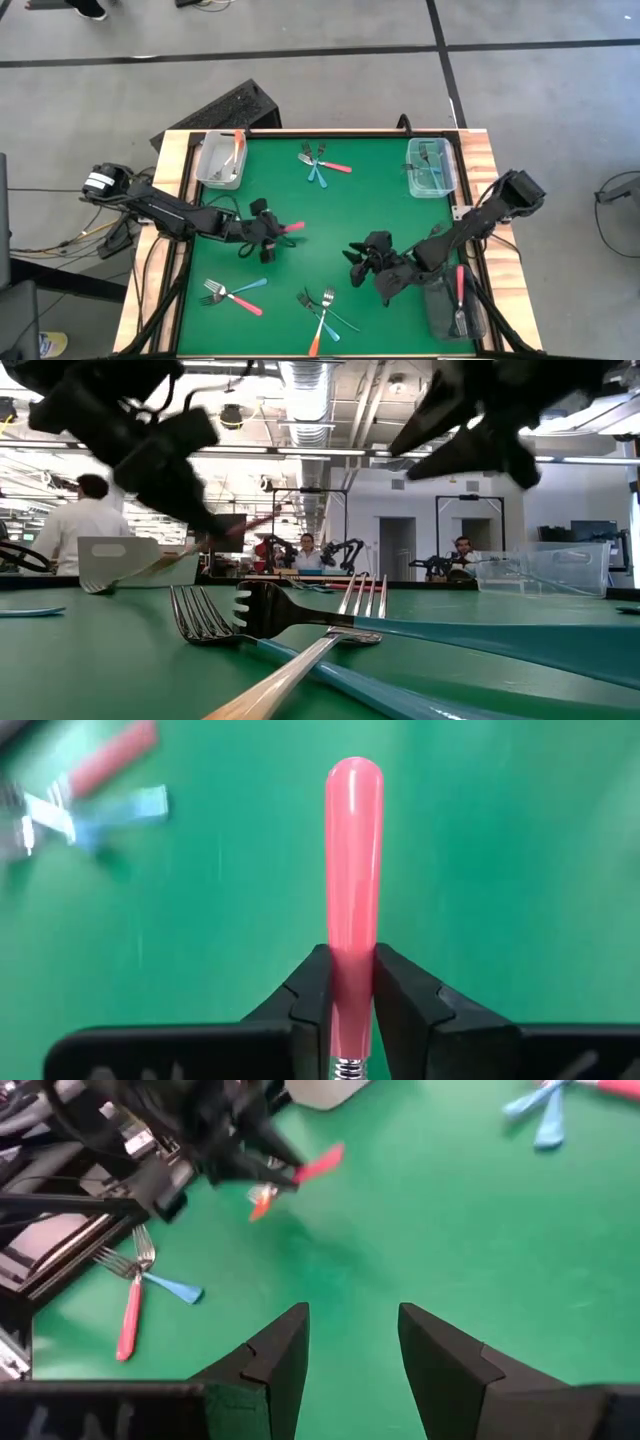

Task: Sort silverware by color (type)
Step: Put the pink fork into the black bin

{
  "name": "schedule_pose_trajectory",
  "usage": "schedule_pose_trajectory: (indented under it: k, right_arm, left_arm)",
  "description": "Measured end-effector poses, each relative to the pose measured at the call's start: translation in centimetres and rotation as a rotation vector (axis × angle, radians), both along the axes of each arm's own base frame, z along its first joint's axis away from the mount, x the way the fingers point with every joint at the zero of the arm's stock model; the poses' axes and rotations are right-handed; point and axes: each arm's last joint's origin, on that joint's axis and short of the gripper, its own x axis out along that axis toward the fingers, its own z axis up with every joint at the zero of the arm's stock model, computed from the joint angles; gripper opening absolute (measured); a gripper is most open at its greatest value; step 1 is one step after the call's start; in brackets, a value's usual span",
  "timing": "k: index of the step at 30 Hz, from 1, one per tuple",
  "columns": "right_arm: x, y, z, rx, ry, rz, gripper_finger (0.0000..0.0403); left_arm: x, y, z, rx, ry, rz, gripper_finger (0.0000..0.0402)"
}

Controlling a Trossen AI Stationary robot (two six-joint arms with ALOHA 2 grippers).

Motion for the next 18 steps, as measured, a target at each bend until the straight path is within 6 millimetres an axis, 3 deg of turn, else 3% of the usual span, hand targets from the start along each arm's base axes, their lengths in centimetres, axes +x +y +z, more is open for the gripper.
schedule_pose_trajectory:
  k: [3, 6, 11, 18]
  right_arm:
    - [1.6, 0.5, -2.0, -0.037, -0.029, 0.019, 0.0180]
    - [3.1, 0.7, -2.6, -0.095, -0.109, 0.033, 0.0180]
    - [4.8, 0.6, -2.1, -0.214, -0.216, 0.080, 0.0180]
    - [5.5, -0.1, -0.7, -0.352, -0.273, 0.099, 0.0180]
  left_arm:
    - [0.9, -0.2, 1.2, 0.013, -0.141, -0.045, 0.0042]
    - [1.6, -0.5, 2.4, 0.025, -0.261, -0.129, 0.0045]
    - [2.2, -0.8, 4.3, -0.008, -0.457, -0.201, 0.0046]
    - [2.4, -1.3, 6.5, -0.051, -0.685, -0.240, 0.0047]
